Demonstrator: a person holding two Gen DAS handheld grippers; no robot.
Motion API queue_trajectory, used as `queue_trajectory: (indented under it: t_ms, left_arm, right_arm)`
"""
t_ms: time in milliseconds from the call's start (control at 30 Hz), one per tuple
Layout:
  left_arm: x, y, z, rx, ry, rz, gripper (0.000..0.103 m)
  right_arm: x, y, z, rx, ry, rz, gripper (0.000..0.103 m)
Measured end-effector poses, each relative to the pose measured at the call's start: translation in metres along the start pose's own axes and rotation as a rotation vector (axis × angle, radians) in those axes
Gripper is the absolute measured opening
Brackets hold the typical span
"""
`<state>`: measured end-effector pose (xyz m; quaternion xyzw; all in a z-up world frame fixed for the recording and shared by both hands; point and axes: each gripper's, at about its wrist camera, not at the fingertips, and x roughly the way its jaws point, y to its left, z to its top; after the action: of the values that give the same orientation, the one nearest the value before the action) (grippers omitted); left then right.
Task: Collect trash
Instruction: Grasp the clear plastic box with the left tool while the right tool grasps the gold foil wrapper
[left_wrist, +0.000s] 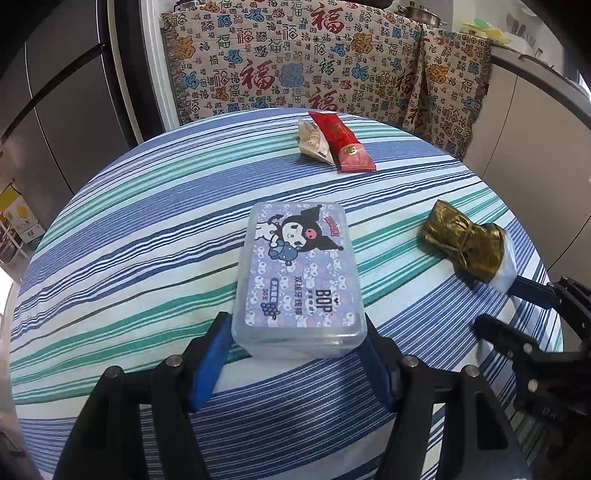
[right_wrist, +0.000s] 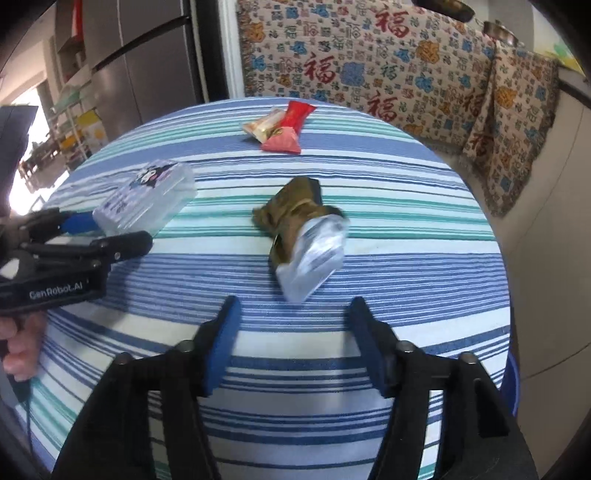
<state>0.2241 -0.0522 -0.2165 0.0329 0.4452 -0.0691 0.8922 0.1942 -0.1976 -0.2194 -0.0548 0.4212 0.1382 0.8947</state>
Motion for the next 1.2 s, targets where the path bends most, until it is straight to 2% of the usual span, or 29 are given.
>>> queue_trajectory:
  t_ms: [133, 200, 467, 567, 633, 700, 833, 900, 1133, 1167, 1200]
  left_arm:
    - [0.000, 0.001, -0.001, 0.004, 0.002, 0.007, 0.073]
    - [0.002, 0.005, -0.002, -0.015, 0.011, 0.024, 0.086]
    - [0.001, 0.007, -0.003, -0.006, 0.014, 0.014, 0.087]
    - [-0.001, 0.007, -0.005, 0.028, 0.024, -0.007, 0.089]
    - [-0.002, 0.010, -0.004, 0.061, 0.057, -0.038, 0.089]
    - [-0.006, 0.015, -0.004, 0.064, 0.088, -0.066, 0.089]
    - [-0.020, 0.022, 0.001, 0.007, 0.050, -0.194, 0.089]
    - [-0.022, 0.019, 0.005, 0.003, 0.044, -0.229, 0.089]
    - [-0.011, 0.007, 0.020, 0.019, 0.047, -0.194, 0.088]
    - [-0.009, 0.008, 0.021, 0.016, 0.047, -0.192, 0.088]
    - [-0.009, 0.009, 0.022, 0.014, 0.046, -0.187, 0.088]
  right_arm:
    - [0.002, -0.002, -0.001, 0.017, 0.007, 0.008, 0.074]
    - [0.004, -0.002, 0.001, 0.013, 0.012, 0.005, 0.079]
    - [0.010, 0.000, 0.004, -0.017, 0.045, 0.033, 0.096]
    - [0.011, 0.000, 0.005, -0.044, 0.067, 0.056, 0.097]
    - [0.010, -0.004, 0.007, -0.060, 0.113, 0.077, 0.096]
    - [0.003, -0.015, 0.011, -0.044, 0.128, 0.111, 0.084]
    - [-0.013, -0.024, 0.022, -0.093, 0.113, 0.116, 0.082]
    - [-0.017, -0.022, 0.028, -0.106, 0.104, 0.135, 0.077]
    - [0.006, -0.021, 0.050, -0.051, 0.106, 0.144, 0.076]
    - [0.010, -0.022, 0.053, -0.041, 0.112, 0.146, 0.073]
    - [0.014, -0.023, 0.054, -0.035, 0.119, 0.144, 0.060]
